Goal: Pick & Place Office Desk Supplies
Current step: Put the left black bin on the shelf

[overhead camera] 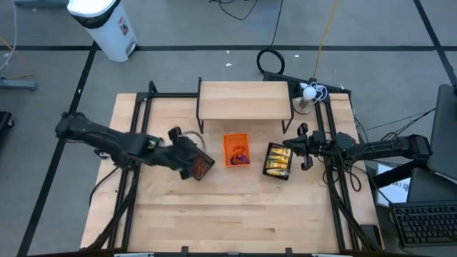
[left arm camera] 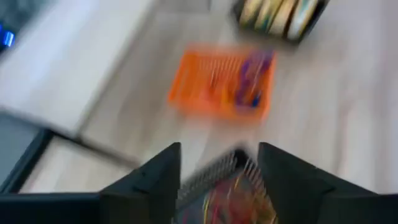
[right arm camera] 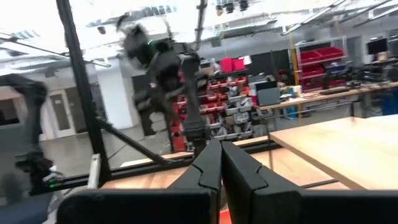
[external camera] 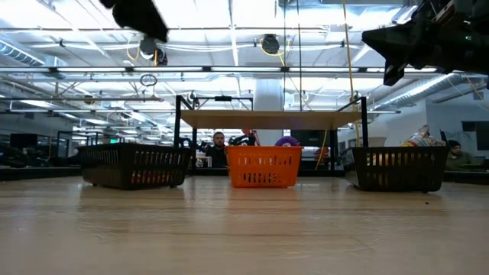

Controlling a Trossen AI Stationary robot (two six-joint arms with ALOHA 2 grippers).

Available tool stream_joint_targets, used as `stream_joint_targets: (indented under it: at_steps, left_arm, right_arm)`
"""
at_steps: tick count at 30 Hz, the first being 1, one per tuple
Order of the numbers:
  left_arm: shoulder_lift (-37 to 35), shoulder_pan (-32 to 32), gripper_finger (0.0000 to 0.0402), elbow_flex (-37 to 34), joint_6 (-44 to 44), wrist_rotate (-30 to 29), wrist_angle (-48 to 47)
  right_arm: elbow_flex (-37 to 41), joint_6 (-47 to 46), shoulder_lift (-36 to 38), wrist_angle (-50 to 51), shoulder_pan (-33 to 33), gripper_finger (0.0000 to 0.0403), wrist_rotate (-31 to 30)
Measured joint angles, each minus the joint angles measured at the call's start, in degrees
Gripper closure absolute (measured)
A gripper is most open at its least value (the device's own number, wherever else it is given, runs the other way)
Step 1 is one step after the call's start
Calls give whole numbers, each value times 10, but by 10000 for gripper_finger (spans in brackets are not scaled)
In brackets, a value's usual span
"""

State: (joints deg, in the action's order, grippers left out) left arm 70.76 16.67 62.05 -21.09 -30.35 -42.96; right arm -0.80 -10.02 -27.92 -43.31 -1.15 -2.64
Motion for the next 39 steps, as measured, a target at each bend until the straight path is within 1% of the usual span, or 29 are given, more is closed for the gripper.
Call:
stream_joint_targets:
  at_steps: [3,6,9,14,17,19,22,24,30,34,39]
  left_arm:
    - [-71,0,230,-38,43,19,84]
    - [-149,-1,273,-107,56,47,183]
    - [-226,-1,319,-189,25,46,255]
    - [-325,3,391,-320,-21,41,356]
    - [-368,16,392,-377,-21,9,409]
    - [-393,25,391,-406,4,-11,436]
    - [-421,30,399,-429,38,-17,470]
    - [-433,30,396,-434,47,-17,471]
    - [-445,30,399,-451,60,-18,471]
    - [-453,30,396,-474,37,-32,471]
    - [-458,30,397,-516,22,-32,518]
  right_arm:
    - [0,-4,0,0,0,402,27]
    - [0,-15,0,1,0,402,33]
    - [0,-14,0,2,0,401,29]
    - [0,-8,0,3,0,401,28]
    - [0,-11,0,3,0,402,28]
    - [0,-13,-1,3,1,402,28]
    - [0,-14,-1,3,1,401,28]
    - [0,-22,-2,3,1,402,28]
    - [0,-22,-3,2,1,401,28]
    - [0,-14,-3,1,1,402,28]
    - [0,-9,-3,1,1,402,28]
